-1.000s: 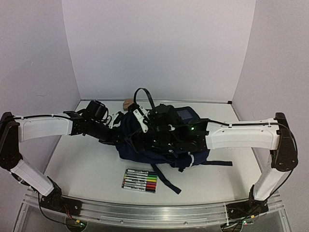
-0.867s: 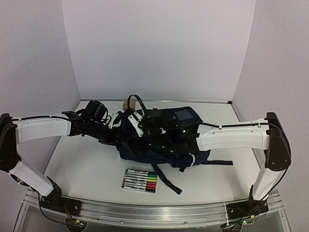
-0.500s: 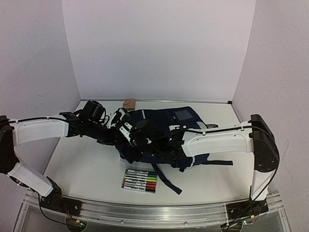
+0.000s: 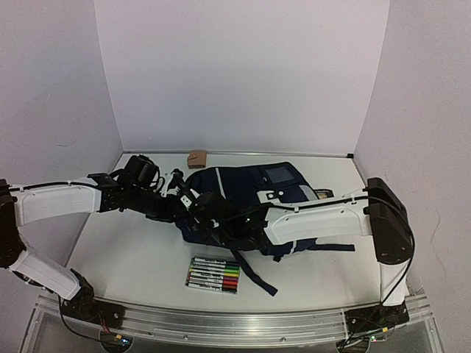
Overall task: Pack the student bag
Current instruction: Zip the student bag at the center of the board.
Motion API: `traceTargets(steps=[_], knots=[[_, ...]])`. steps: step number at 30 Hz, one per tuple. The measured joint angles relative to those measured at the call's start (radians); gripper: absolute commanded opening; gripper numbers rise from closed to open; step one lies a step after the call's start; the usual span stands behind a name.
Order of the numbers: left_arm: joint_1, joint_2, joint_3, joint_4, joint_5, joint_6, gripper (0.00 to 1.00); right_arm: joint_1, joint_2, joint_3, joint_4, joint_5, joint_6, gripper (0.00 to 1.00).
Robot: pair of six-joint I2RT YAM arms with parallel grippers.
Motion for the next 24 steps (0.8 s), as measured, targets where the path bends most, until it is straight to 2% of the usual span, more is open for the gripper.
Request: traceTargets(steps=[5, 12, 18, 24], knots=[[0.008, 0.0, 0.003, -0.019, -0.059, -0.001, 0.0, 0.013, -0.011, -0.031, 0.018, -0.006, 0.002, 0.0], [0.084, 0.007, 0.042, -0.063, -0.052, 0.011, 0.0, 0.038, -0.105, -0.122, 0.024, -0.041, 0.032, 0.0], [0.159, 0.086, 0.108, -0.108, -0.063, 0.056, 0.0, 0.068, -0.169, -0.165, -0.008, -0.079, 0.075, 0.0], [0.173, 0.147, 0.154, -0.152, -0.081, 0.106, 0.0, 0.082, -0.196, -0.193, -0.03, -0.117, 0.108, 0.0]])
